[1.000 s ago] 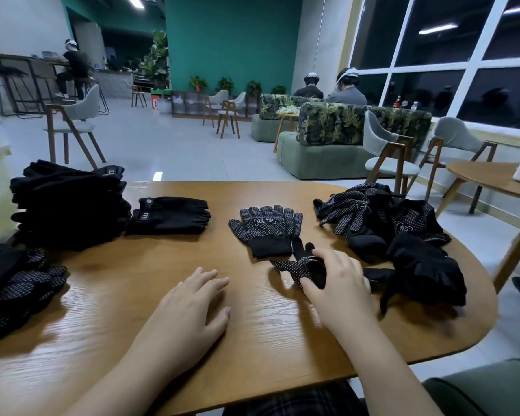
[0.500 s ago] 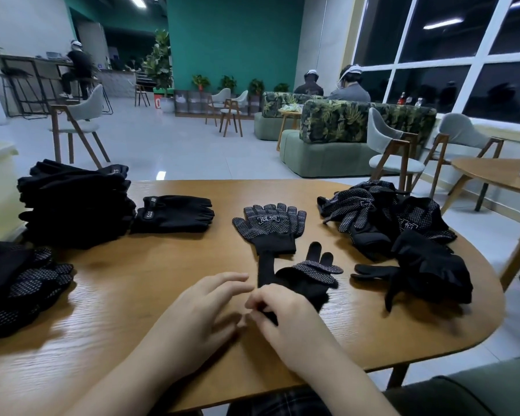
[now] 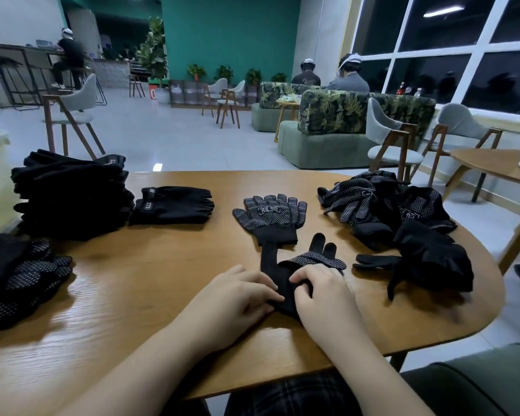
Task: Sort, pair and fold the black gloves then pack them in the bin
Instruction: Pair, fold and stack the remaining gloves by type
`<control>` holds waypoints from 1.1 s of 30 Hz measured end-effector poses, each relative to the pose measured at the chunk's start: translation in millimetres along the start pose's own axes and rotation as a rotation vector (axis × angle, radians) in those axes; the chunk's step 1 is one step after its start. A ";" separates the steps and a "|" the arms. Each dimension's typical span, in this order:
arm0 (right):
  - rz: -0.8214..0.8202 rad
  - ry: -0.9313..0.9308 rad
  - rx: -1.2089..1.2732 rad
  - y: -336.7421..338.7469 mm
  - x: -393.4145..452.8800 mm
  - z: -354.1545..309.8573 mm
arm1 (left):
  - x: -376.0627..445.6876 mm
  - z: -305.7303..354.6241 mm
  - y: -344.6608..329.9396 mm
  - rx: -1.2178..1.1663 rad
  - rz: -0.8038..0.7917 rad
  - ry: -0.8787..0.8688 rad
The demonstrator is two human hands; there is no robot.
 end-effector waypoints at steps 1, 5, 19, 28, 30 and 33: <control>-0.006 -0.005 -0.046 -1.6 0.0 -0.3 | 1.8 -0.1 0.5 -0.029 0.003 0.010; -0.009 0.029 -0.045 -1.8 -2.6 -3.5 | -5.0 -5.5 12.7 -0.222 0.082 0.115; -0.524 0.350 -0.014 -117.6 10.5 -84.4 | -85.3 -65.4 50.4 -0.229 0.099 0.386; -0.533 0.316 -0.071 -130.9 31.2 -85.3 | -96.2 -70.8 40.7 -0.112 -0.032 0.391; -0.466 0.324 -0.056 -118.4 36.4 -80.5 | -96.4 -67.4 41.5 -0.125 -0.028 0.360; -0.331 0.266 -0.113 -93.5 55.3 -63.0 | -97.0 -66.1 40.7 -0.150 -0.043 0.350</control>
Point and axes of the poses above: each hand's wrist, its own x-axis towards the middle knuckle, its own y-axis out of the back of the hand, z = x × y, the point moved 10 cm from there along x, towards the middle knuckle, and after that the axes turned 13 degrees about x, right-handed, at the moved point
